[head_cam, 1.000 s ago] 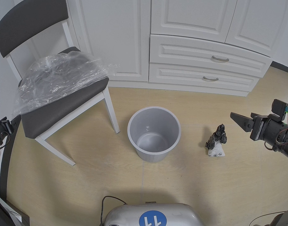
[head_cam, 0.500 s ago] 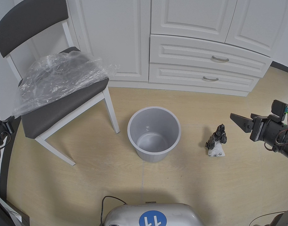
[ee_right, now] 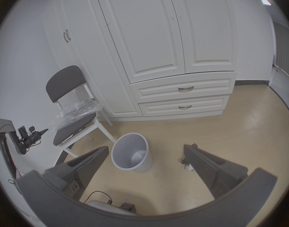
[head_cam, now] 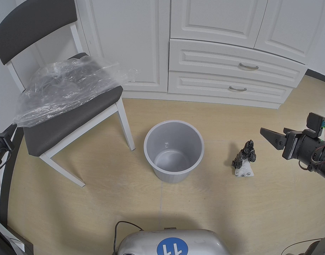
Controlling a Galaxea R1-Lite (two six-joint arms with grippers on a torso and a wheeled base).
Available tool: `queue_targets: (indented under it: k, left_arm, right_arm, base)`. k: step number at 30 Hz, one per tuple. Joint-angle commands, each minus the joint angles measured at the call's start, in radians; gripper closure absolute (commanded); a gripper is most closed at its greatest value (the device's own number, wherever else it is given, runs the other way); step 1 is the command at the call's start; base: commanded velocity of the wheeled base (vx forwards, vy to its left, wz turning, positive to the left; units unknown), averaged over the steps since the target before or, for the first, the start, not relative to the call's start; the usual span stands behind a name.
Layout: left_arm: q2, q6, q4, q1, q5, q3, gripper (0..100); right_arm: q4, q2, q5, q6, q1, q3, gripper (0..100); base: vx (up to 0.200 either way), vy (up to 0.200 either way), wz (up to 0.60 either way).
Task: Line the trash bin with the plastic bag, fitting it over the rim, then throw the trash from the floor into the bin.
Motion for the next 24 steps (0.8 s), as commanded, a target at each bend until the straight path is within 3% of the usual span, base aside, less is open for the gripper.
queue_targets:
  k: [1,10,14,19,24]
  left_arm:
    - [-0.113,-0.052,-0.014,-0.01,-0.039,0.056,100]
    - [-0.136,-0.097,-0.019,-0.04,-0.042,0.067,100]
    - [-0.21,-0.177,-0.019,-0.085,-0.042,0.085,100]
    - [-0.312,-0.263,-0.013,-0.208,-0.038,0.093,100]
    - [-0.403,-0.266,-0.002,-0.332,-0.03,0.103,100]
  right_arm:
    - [-0.004,-0.002,-0.004,0.0,0.001,-0.003,0]
    - [-0.011,-0.002,-0.004,0.003,0.024,0.0,0]
    - [-0.011,-0.008,0.001,0.0,0.073,0.008,0]
    - [-0.03,0.139,-0.001,0.008,0.116,-0.092,0]
    - [-0.185,0.22,-0.024,0.061,0.185,-0.083,0]
  base:
    - [0.0,0.0,0.0]
    - [0.0,0.0,0.0]
    - [0.0,0.0,0.0]
    - [0.0,0.0,0.0]
    - [0.0,0.0,0.0]
